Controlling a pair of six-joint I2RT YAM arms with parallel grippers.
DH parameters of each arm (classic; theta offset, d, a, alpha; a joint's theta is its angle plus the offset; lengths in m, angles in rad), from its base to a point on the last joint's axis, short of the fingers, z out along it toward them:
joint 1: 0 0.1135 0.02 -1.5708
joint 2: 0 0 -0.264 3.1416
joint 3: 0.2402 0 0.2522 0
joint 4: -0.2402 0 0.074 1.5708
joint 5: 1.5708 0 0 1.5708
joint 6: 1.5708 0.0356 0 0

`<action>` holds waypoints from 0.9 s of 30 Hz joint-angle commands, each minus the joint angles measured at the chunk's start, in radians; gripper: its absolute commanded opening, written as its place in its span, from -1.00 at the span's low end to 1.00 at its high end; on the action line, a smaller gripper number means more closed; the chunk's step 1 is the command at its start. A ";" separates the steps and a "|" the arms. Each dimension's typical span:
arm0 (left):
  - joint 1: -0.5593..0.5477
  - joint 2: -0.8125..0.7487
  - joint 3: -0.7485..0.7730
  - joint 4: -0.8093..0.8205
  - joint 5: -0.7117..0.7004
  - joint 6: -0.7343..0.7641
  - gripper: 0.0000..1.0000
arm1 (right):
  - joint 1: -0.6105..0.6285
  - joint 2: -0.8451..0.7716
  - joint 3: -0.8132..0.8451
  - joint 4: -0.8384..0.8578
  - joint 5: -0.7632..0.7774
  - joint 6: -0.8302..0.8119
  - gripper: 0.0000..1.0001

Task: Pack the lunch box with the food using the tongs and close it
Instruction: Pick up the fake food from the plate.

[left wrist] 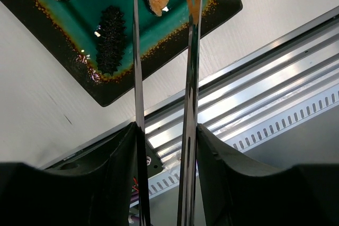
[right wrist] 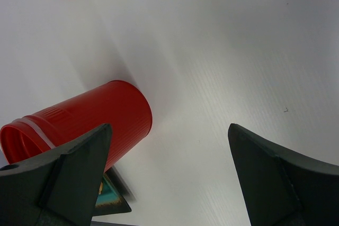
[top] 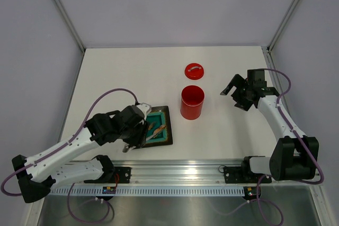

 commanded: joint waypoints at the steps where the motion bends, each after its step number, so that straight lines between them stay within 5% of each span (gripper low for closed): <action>1: 0.001 -0.005 -0.006 0.036 0.009 0.006 -0.02 | -0.001 -0.017 0.015 0.011 -0.014 0.000 0.99; 21: 0.001 0.032 -0.041 0.041 0.009 0.001 0.02 | 0.001 -0.028 0.006 0.014 -0.013 0.003 0.99; 27: 0.001 0.026 -0.030 0.030 0.008 -0.005 -0.26 | 0.001 -0.031 0.008 0.014 -0.014 0.005 0.99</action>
